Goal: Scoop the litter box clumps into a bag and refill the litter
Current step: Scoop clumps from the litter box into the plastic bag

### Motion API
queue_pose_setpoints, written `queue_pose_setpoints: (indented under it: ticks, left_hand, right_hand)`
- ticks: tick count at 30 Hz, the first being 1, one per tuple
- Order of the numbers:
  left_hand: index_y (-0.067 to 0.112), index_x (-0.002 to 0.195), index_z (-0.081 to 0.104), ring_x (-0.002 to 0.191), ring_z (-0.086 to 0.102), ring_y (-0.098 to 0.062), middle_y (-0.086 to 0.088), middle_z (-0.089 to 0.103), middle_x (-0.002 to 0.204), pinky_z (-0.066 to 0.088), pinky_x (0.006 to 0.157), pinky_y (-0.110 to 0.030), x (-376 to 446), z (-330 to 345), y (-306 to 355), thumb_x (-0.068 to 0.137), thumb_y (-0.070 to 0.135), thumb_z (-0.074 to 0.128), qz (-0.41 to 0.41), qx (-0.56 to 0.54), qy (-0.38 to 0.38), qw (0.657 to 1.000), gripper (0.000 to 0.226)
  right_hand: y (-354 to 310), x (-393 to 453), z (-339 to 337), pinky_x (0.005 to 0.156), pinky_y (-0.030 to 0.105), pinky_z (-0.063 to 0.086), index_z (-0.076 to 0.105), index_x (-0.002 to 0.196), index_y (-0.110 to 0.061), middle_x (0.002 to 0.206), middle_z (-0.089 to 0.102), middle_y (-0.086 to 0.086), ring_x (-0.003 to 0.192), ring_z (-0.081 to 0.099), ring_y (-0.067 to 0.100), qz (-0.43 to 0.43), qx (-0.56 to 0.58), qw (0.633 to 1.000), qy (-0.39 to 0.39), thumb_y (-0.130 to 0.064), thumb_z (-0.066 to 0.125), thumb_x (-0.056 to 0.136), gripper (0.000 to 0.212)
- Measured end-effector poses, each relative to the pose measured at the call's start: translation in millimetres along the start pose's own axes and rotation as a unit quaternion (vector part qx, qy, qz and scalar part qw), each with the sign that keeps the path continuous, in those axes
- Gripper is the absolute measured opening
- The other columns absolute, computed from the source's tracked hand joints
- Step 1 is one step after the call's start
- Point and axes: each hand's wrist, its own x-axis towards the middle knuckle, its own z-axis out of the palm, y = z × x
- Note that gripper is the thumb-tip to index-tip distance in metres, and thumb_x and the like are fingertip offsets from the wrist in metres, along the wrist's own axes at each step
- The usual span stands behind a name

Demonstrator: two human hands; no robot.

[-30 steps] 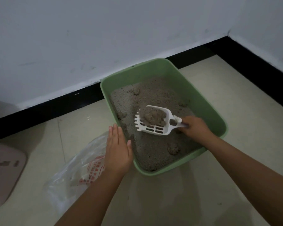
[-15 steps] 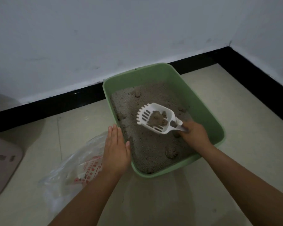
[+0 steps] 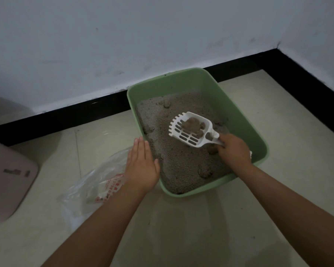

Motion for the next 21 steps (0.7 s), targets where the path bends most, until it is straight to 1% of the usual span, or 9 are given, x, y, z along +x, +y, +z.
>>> queue_pose_setpoints:
  ticks: [2, 4, 5, 8, 11, 14, 16, 18, 21]
  left_hand:
    - [0.003, 0.146, -0.011, 0.144, -0.017, -0.024, -0.015, -0.018, 0.155, -0.01, 0.116, -0.032, 0, -2, -1, 0.099, 0.03, 0.019, 0.008, 0.013, -0.007, 1.0, 0.062]
    - [0.002, 0.146, -0.011, 0.143, -0.018, -0.024, -0.015, -0.019, 0.154, -0.012, 0.115, -0.032, 0, -3, 0, 0.099, 0.029, 0.019, 0.011, 0.021, -0.013, 1.0, 0.062]
    - [0.002, 0.146, -0.011, 0.143, -0.018, -0.024, -0.016, -0.019, 0.154, -0.012, 0.115, -0.032, 0, -3, 0, 0.099, 0.029, 0.019, 0.012, 0.022, -0.016, 1.0, 0.062]
    - [0.002, 0.146, -0.012, 0.143, -0.018, -0.025, -0.016, -0.019, 0.154, -0.012, 0.115, -0.032, 0, -3, 2, 0.099, 0.028, 0.019, 0.008, 0.024, -0.019, 1.0, 0.062]
    - [0.002, 0.146, -0.012, 0.143, -0.018, -0.025, -0.016, -0.019, 0.154, -0.012, 0.115, -0.032, -1, -5, 2, 0.099, 0.029, 0.019, -0.002, 0.024, -0.027, 0.999, 0.062]
    - [0.003, 0.147, -0.01, 0.144, -0.016, -0.023, -0.014, -0.017, 0.155, -0.01, 0.116, -0.032, -2, -7, 2, 0.1, 0.031, 0.018, 0.005, 0.002, -0.031, 0.999, 0.061]
    - [0.006, 0.148, -0.003, 0.145, -0.011, -0.02, -0.01, -0.01, 0.157, -0.006, 0.117, -0.033, 1, -10, -5, 0.101, 0.034, 0.019, 0.02, -0.046, -0.026, 0.998, 0.059]
    - [0.01, 0.149, 0.008, 0.146, -0.004, -0.019, -0.007, 0.0, 0.158, -0.001, 0.117, -0.034, -4, -11, -26, 0.099, 0.035, 0.02, 0.01, -0.089, 0.011, 0.996, 0.057]
    - [0.011, 0.147, 0.021, 0.146, 0.004, -0.025, -0.011, 0.012, 0.156, 0.004, 0.116, -0.039, -19, -7, -73, 0.093, 0.033, 0.034, -0.049, -0.059, 0.108, 0.991, 0.059]
  right_hand:
    - [1, 0, 0, 0.084, 0.035, 0.041, 0.06, 0.119, -0.007, 0.115, 0.061, 0.019, 0.107, 0.055, 0.034, 0.002, -0.012, 1.0, 0.008, -0.008, 0.049, 0.09, 0.031]
    - [0, 0, -2, 0.083, 0.035, 0.041, 0.06, 0.118, -0.003, 0.116, 0.06, 0.021, 0.108, 0.054, 0.035, 0.023, 0.002, 1.0, 0.0, -0.012, 0.05, 0.092, 0.029]
    - [0, -1, -3, 0.082, 0.036, 0.041, 0.06, 0.118, -0.002, 0.115, 0.06, 0.021, 0.107, 0.055, 0.035, 0.021, -0.001, 1.0, 0.008, -0.013, 0.049, 0.092, 0.029]
    - [-1, -1, -2, 0.079, 0.038, 0.044, 0.062, 0.117, -0.003, 0.109, 0.063, 0.021, 0.101, 0.058, 0.037, -0.053, -0.024, 0.997, 0.042, -0.007, 0.043, 0.089, 0.035]
    - [-4, -3, -1, 0.077, 0.034, 0.042, 0.061, 0.117, -0.003, 0.11, 0.061, 0.019, 0.101, 0.057, 0.033, -0.047, -0.025, 0.999, -0.006, -0.006, 0.047, 0.091, 0.029]
    - [-9, -8, 0, 0.076, 0.033, 0.041, 0.06, 0.119, -0.005, 0.11, 0.062, 0.019, 0.1, 0.057, 0.033, -0.067, -0.043, 0.997, -0.01, -0.007, 0.051, 0.09, 0.031]
    - [-17, -12, -4, 0.078, 0.034, 0.041, 0.058, 0.121, -0.004, 0.113, 0.06, 0.021, 0.102, 0.056, 0.035, -0.076, -0.047, 0.996, -0.009, -0.007, 0.052, 0.09, 0.032]
    - [-31, -17, -4, 0.078, 0.036, 0.04, 0.058, 0.12, -0.003, 0.112, 0.059, 0.023, 0.103, 0.056, 0.036, -0.101, -0.06, 0.993, -0.009, -0.008, 0.051, 0.09, 0.031]
    - [-59, -27, -3, 0.077, 0.036, 0.04, 0.058, 0.117, -0.003, 0.109, 0.058, 0.021, 0.102, 0.054, 0.035, -0.182, -0.068, 0.98, -0.033, -0.01, 0.049, 0.091, 0.029]
